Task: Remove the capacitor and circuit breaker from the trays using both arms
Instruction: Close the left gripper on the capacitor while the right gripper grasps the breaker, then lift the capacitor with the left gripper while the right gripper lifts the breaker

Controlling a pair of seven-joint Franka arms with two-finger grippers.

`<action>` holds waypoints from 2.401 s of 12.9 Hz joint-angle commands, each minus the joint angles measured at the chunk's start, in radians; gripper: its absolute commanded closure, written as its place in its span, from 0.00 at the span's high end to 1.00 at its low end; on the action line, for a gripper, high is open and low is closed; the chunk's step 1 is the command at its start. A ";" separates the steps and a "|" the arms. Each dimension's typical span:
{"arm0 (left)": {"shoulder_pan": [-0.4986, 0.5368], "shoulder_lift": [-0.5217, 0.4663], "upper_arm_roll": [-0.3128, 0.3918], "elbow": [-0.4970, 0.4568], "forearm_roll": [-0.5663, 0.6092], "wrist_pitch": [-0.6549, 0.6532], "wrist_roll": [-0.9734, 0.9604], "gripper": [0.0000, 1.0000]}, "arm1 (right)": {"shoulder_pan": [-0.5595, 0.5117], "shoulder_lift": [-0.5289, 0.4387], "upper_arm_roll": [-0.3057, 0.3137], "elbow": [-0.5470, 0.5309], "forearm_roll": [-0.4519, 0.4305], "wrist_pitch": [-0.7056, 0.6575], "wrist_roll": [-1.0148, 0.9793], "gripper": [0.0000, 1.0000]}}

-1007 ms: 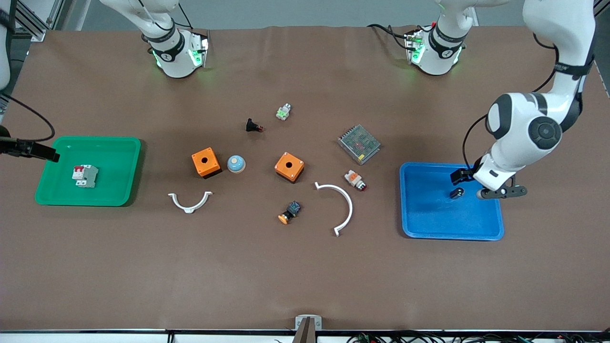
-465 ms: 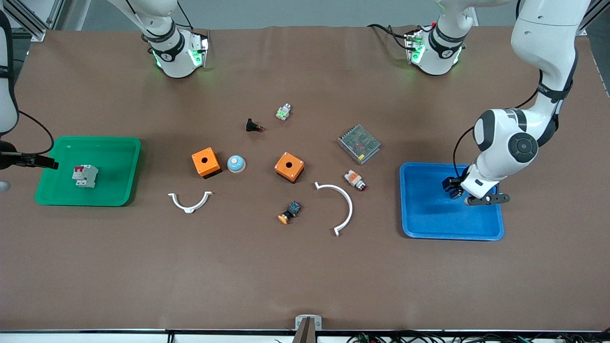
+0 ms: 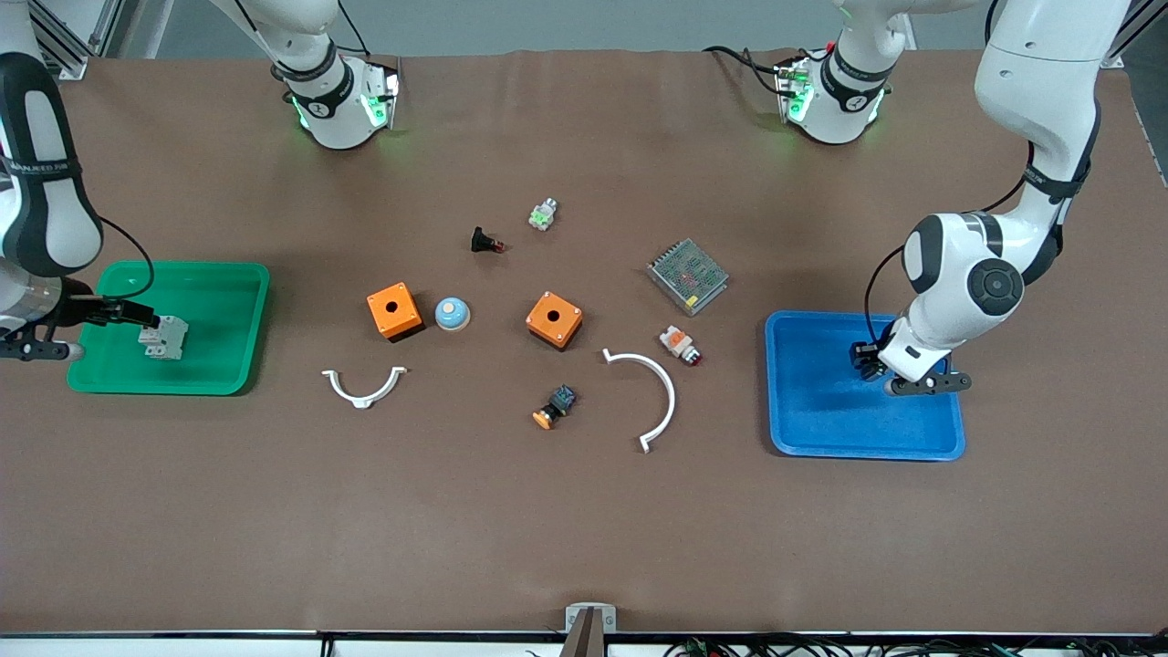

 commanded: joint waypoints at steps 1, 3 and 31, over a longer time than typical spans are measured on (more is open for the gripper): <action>0.005 0.014 -0.001 0.020 0.003 0.011 0.024 0.47 | -0.032 0.042 0.017 -0.003 0.027 0.056 -0.056 0.98; 0.005 0.019 0.001 0.026 0.003 0.011 0.023 0.40 | -0.042 0.080 0.018 -0.007 0.028 0.108 -0.091 0.94; 0.005 -0.242 -0.342 0.205 0.000 -0.363 -0.546 0.00 | 0.667 -0.001 0.021 0.519 0.135 -0.577 0.689 0.17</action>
